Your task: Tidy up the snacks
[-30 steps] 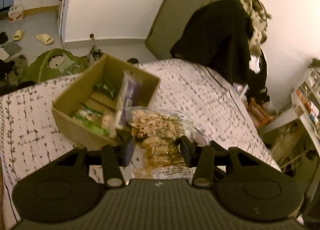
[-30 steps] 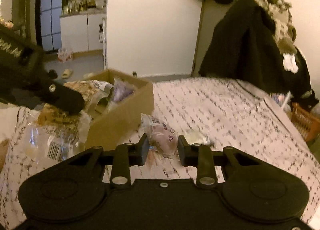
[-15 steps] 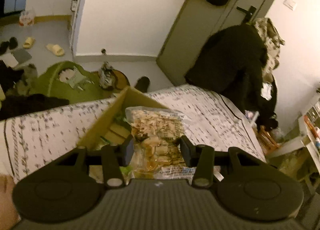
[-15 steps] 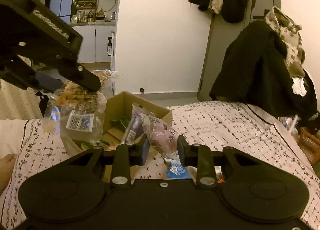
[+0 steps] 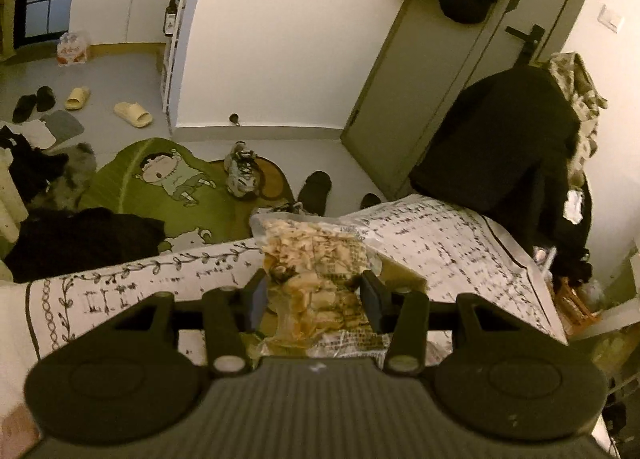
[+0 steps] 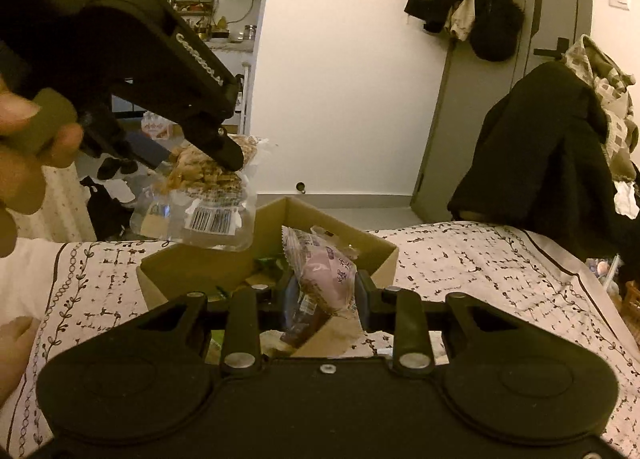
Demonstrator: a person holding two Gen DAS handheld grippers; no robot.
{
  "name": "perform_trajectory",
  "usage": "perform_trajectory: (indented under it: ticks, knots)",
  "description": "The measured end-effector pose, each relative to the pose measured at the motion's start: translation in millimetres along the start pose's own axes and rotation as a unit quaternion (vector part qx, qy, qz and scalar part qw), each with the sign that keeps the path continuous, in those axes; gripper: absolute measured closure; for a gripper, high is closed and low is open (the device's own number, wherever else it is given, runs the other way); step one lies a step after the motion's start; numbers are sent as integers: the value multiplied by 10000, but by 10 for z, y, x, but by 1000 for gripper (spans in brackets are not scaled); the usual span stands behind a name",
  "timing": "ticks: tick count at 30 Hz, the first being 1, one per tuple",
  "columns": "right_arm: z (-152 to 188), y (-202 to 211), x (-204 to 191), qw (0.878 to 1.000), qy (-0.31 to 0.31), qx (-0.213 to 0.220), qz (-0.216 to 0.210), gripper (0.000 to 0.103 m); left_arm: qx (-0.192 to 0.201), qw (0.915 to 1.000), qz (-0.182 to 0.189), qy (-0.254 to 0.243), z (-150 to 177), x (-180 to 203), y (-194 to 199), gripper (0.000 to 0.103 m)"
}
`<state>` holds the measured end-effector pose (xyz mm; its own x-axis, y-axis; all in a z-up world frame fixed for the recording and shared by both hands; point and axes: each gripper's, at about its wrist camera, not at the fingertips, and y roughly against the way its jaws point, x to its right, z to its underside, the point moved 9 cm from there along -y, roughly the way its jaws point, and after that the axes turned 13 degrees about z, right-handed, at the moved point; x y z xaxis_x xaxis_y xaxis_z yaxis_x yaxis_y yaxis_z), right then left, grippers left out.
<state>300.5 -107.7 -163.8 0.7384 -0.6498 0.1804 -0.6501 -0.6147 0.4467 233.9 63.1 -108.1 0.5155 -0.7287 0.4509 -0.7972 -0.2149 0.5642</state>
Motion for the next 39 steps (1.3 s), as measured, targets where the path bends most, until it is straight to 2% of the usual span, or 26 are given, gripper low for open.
perform_trajectory:
  ticks: [13, 17, 22, 27, 32, 34, 37, 39]
  knots:
    - [33, -95, -48, 9999, -16, -36, 135, 74, -269, 9996, -18, -30, 32, -142, -487, 56]
    - [40, -127, -81, 9998, -16, -49, 180, 74, -272, 9995, 68, 140, 51, -207, -572, 55]
    - [65, -190, -107, 9998, -16, -129, 169, 74, -82, 10000, -7, 51, -21, -262, -461, 45]
    - [9, -248, -153, 9998, -111, -118, 114, 74, -83, 9995, -99, 286, -8, -379, -316, 34]
    - [42, -293, -243, 9998, -80, -181, -23, 73, -163, 9990, -208, 364, 49, -472, -180, 32]
    - [50, -319, -272, 9995, -159, -241, -122, 73, -303, 9979, -149, 555, 71, -525, -141, 32]
    - [56, -344, -308, 9994, -141, -275, -159, 73, -239, 9976, -288, 581, 65, -620, -36, 31]
    - [56, -373, -296, 9988, -271, -349, -221, 73, -243, 9975, -324, 572, 77, -664, 18, 26]
